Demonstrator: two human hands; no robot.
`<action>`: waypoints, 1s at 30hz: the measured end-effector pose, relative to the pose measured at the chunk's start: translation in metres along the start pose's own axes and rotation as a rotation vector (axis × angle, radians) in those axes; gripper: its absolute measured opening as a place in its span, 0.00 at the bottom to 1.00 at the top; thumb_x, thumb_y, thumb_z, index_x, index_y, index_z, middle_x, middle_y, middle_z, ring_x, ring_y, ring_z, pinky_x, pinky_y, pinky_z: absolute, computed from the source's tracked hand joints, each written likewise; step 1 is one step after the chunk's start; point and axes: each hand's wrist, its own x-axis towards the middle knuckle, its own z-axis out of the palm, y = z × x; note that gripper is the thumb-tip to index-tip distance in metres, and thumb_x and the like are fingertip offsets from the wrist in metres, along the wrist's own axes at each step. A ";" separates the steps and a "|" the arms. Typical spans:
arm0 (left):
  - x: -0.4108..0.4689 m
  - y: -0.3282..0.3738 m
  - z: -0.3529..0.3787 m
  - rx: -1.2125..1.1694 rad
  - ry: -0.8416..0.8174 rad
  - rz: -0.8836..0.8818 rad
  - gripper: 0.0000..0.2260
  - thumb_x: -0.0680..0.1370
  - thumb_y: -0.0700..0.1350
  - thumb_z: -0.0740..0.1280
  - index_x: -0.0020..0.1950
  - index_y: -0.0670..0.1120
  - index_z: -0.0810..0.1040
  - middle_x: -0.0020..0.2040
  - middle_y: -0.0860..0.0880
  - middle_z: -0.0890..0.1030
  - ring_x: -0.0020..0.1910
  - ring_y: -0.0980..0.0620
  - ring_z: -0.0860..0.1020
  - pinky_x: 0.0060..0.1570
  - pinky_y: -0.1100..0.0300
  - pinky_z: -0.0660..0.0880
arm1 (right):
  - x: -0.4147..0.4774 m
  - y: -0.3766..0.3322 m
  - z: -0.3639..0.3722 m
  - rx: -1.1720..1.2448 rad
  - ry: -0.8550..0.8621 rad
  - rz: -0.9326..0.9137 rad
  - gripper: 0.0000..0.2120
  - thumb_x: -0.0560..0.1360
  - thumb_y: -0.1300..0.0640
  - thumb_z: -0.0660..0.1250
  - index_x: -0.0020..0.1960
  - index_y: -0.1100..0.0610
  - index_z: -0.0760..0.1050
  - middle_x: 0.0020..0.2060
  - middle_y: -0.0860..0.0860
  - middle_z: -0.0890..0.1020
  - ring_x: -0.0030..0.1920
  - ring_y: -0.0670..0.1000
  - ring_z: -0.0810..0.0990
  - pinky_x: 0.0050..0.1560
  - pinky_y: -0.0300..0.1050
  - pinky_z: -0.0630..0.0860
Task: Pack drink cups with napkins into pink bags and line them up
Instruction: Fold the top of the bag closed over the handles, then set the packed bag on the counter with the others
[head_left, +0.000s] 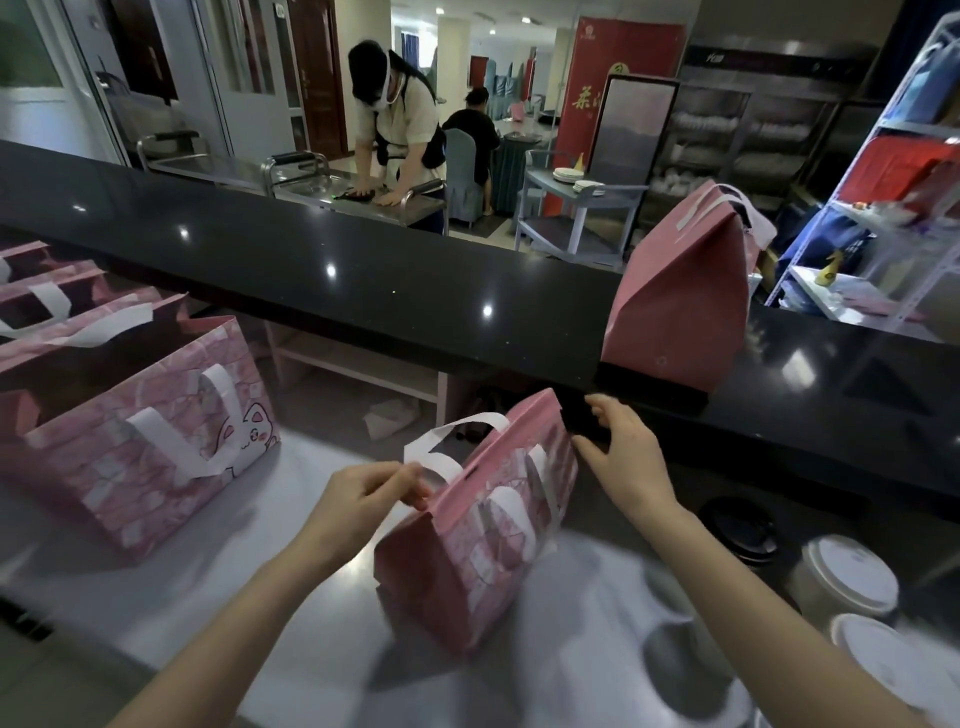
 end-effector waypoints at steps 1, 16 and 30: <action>-0.002 -0.010 -0.003 -0.028 -0.012 -0.037 0.14 0.81 0.50 0.63 0.42 0.50 0.85 0.43 0.52 0.85 0.46 0.59 0.81 0.52 0.62 0.74 | -0.009 0.005 0.002 -0.017 -0.018 0.048 0.20 0.74 0.56 0.70 0.65 0.52 0.73 0.59 0.50 0.77 0.59 0.50 0.77 0.58 0.46 0.74; -0.049 -0.080 0.030 0.028 -0.215 -0.152 0.38 0.64 0.34 0.72 0.71 0.51 0.66 0.57 0.47 0.75 0.48 0.49 0.78 0.42 0.68 0.73 | -0.164 -0.008 0.073 0.432 -0.595 0.301 0.57 0.65 0.61 0.78 0.75 0.43 0.39 0.69 0.41 0.64 0.63 0.38 0.71 0.47 0.23 0.71; -0.116 -0.017 0.040 -0.101 -0.054 -0.018 0.34 0.62 0.31 0.73 0.66 0.51 0.73 0.59 0.52 0.81 0.59 0.55 0.78 0.54 0.63 0.74 | -0.208 -0.050 0.009 0.590 -0.278 0.104 0.56 0.56 0.62 0.72 0.75 0.36 0.49 0.68 0.41 0.68 0.65 0.48 0.74 0.59 0.54 0.78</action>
